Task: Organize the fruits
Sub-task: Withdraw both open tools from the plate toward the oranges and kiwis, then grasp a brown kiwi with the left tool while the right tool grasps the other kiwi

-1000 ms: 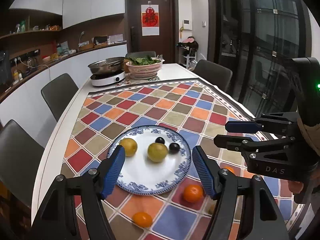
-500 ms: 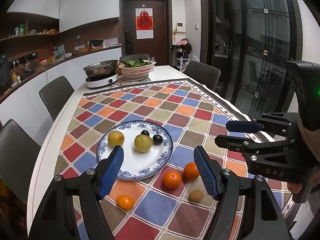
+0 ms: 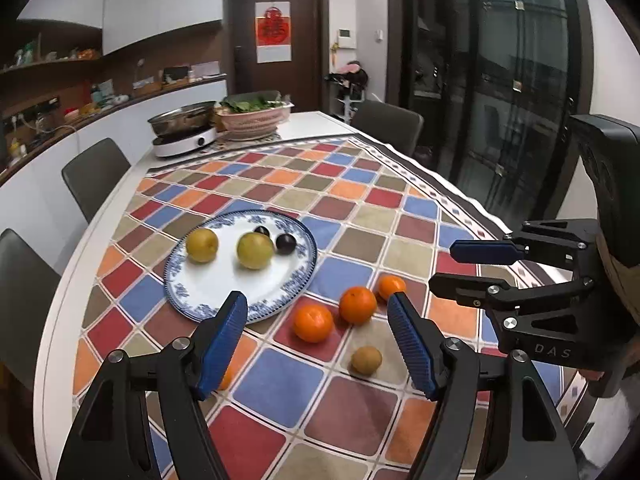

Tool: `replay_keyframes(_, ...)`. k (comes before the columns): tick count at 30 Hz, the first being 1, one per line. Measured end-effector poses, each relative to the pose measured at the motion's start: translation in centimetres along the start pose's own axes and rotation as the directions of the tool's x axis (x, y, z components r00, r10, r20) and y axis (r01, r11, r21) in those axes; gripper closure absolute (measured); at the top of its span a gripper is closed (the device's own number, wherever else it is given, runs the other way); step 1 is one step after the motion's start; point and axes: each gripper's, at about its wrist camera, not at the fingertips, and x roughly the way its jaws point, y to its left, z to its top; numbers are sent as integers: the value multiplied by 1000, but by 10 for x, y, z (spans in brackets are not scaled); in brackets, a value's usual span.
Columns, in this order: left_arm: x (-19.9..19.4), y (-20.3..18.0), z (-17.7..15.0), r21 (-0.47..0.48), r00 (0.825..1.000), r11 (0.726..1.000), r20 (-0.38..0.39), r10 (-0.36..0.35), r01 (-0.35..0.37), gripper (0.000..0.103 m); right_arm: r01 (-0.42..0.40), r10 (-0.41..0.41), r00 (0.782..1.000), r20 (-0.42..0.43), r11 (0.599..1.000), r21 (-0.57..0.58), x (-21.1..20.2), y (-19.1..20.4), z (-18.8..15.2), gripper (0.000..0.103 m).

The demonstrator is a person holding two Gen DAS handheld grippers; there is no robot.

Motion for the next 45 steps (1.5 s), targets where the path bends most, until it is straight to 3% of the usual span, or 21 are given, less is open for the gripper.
replay_keyframes(9, 26, -13, -20, 56, 997, 997, -60, -57, 61, 31, -17, 15, 997, -70, 1000, -25, 16, 1, -28, 67)
replay_keyframes(18, 59, -16, -41, 42, 978, 991, -170, -119, 128, 35, -26, 26, 990, -137, 1000, 4, 38, -6, -47, 67)
replay_keyframes(27, 86, -22, -47, 48, 958, 982, -233, -166, 182, 46, -41, 47, 983, -178, 998, 39, 57, -13, -54, 67)
replay_keyframes(37, 104, -22, -52, 34, 939, 976, -281, -196, 214, 66, -56, 64, 976, -207, 998, 42, 73, -13, -55, 67)
replay_keyframes(41, 105, -20, -54, 23, 937, 975, -283, -206, 221, 73, -57, 65, 975, -215, 997, 45, 80, -13, -55, 67)
replay_keyframes(45, 102, -18, -53, 15, 939, 976, -275, -207, 219, 73, -50, 59, 974, -219, 998, 50, 84, -15, -54, 69)
